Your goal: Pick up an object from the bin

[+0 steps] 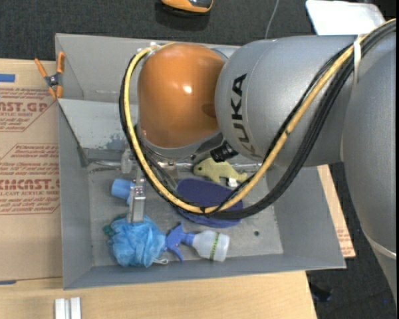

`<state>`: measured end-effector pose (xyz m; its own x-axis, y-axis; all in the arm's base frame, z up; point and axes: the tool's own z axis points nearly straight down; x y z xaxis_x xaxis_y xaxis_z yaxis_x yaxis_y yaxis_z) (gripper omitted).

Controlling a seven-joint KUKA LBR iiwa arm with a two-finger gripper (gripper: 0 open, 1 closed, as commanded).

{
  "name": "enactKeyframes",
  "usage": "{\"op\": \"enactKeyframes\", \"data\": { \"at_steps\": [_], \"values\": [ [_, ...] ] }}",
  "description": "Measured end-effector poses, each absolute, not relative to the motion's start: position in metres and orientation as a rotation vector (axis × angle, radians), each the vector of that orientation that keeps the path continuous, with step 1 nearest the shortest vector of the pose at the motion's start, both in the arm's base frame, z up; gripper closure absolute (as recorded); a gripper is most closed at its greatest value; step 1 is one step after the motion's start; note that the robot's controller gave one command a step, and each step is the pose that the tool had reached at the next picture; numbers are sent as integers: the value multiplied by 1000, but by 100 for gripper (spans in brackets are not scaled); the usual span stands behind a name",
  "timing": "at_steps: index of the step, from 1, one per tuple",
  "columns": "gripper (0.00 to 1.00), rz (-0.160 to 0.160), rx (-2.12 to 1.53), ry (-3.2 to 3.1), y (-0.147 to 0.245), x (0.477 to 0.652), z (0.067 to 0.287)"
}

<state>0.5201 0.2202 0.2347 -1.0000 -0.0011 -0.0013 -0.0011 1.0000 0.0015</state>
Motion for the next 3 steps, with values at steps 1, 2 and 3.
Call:
{"op": "enactKeyframes", "data": {
  "at_steps": [1,2,3],
  "values": [
    [0,2,-306,3124,195,504,164],
    [0,5,-799,3017,143,486,69],
    [0,1,-957,2973,166,486,71]
  ]
}}
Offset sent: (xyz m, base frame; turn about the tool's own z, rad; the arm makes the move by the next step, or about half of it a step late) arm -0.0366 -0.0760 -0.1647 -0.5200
